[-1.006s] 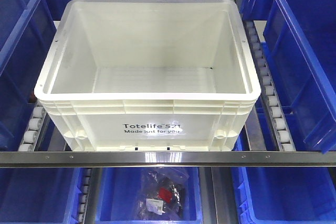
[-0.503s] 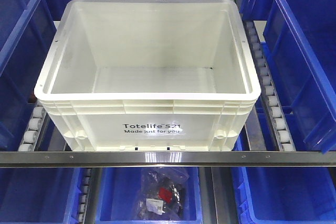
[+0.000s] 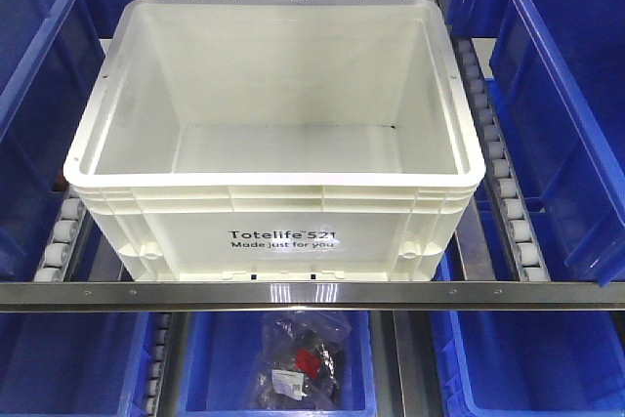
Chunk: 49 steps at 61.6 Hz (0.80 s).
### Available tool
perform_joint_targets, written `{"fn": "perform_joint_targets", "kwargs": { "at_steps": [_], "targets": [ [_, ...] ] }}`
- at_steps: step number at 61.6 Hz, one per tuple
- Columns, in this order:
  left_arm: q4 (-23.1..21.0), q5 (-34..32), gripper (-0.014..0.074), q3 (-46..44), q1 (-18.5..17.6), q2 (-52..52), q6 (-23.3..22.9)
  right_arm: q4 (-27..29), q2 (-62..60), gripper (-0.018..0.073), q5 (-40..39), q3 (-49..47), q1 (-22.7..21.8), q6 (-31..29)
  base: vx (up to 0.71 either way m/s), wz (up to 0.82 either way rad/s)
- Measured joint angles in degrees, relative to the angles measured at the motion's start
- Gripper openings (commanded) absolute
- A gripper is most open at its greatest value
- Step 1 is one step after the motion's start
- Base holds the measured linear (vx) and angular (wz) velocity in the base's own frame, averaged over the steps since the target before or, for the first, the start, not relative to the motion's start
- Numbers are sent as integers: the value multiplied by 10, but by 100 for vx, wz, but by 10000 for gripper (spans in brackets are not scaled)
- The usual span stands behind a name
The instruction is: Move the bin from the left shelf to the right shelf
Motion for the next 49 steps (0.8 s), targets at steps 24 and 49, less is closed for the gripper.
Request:
{"fn": "perform_joint_targets", "kwargs": {
  "at_steps": [24, 49],
  "targets": [
    [0, -11, 558, -2, 0, 17, 5, 0, 4, 669, 24, -7, 0, -2, 0, 0],
    [-9, 91, 558, -119, -59, 167, 31, 14, 149, 621, 166, -151, 120, -28, 0, 0]
  ]
}}
